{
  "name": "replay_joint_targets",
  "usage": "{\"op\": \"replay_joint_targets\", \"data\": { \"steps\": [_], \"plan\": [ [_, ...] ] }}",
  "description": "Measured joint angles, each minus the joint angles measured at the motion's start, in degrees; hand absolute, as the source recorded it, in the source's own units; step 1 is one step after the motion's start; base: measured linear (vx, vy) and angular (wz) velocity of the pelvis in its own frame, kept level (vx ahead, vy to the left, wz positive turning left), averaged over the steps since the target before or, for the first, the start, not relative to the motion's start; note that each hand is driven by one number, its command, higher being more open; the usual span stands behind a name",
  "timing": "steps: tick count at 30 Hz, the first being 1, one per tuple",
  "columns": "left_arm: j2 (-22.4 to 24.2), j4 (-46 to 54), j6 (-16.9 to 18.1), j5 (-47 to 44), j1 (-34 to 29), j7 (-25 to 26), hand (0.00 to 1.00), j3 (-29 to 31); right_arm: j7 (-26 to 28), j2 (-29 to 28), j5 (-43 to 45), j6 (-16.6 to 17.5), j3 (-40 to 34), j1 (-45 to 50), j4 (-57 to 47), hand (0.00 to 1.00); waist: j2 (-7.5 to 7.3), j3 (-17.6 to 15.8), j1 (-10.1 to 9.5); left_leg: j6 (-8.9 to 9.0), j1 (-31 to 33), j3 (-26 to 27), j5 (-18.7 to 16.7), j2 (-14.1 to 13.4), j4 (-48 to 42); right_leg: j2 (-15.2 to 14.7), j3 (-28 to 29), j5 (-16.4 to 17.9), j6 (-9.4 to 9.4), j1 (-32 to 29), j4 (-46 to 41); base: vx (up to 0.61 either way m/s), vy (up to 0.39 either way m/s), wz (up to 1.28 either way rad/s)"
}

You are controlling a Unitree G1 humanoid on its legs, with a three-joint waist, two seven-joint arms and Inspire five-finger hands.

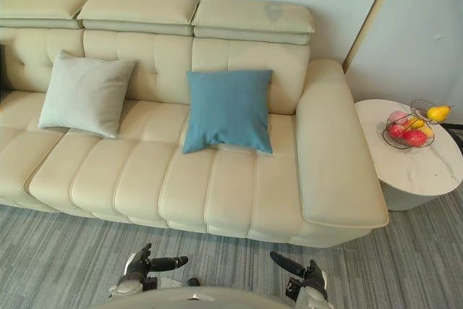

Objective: Pick up cushions and gather them together orderly.

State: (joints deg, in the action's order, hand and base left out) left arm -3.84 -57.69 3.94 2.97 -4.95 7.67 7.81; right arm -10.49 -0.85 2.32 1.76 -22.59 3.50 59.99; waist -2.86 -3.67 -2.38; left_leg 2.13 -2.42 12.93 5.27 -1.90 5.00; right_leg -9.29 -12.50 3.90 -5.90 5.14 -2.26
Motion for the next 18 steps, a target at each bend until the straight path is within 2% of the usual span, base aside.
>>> {"op": "replay_joint_targets", "data": {
  "steps": [1, 12, 18],
  "plan": [
    [-0.9, -2.3, -0.3, 0.0, 1.0, -0.2, 1.00, 1.1, 0.4, 1.3, 0.1, -0.3, -1.1, -1.8, 2.9, 1.00, 0.84, -1.1, 1.07, 0.97, -2.5, -0.8, -2.2, 0.2, 0.1, 0.3, 1.2, -0.2, 1.10, 3.8, 3.3, 0.01, -0.003, -0.07],
    [-0.7, -2.3, -0.3, -0.1, 1.0, -0.3, 1.00, 2.1, 0.4, 1.3, 0.0, -0.4, -1.1, -1.5, 2.9, 1.00, 0.90, -1.4, 1.07, 0.97, -3.0, -0.6, -2.2, 0.2, 0.1, 0.3, 1.3, -0.2, 1.11, 4.3, 3.2, 0.00, 0.000, 0.00],
    [0.3, -2.3, -0.7, -1.3, 1.1, -0.4, 1.00, 4.6, 0.6, 1.2, -0.2, -1.5, -0.6, -0.3, 2.8, 1.00, 1.65, -3.1, 1.19, 1.22, -5.5, 1.7, -2.4, -0.4, 0.3, 0.5, 2.7, -0.2, 1.07, 5.4, 2.1, -0.05, -0.006, -0.17]
  ]
}}
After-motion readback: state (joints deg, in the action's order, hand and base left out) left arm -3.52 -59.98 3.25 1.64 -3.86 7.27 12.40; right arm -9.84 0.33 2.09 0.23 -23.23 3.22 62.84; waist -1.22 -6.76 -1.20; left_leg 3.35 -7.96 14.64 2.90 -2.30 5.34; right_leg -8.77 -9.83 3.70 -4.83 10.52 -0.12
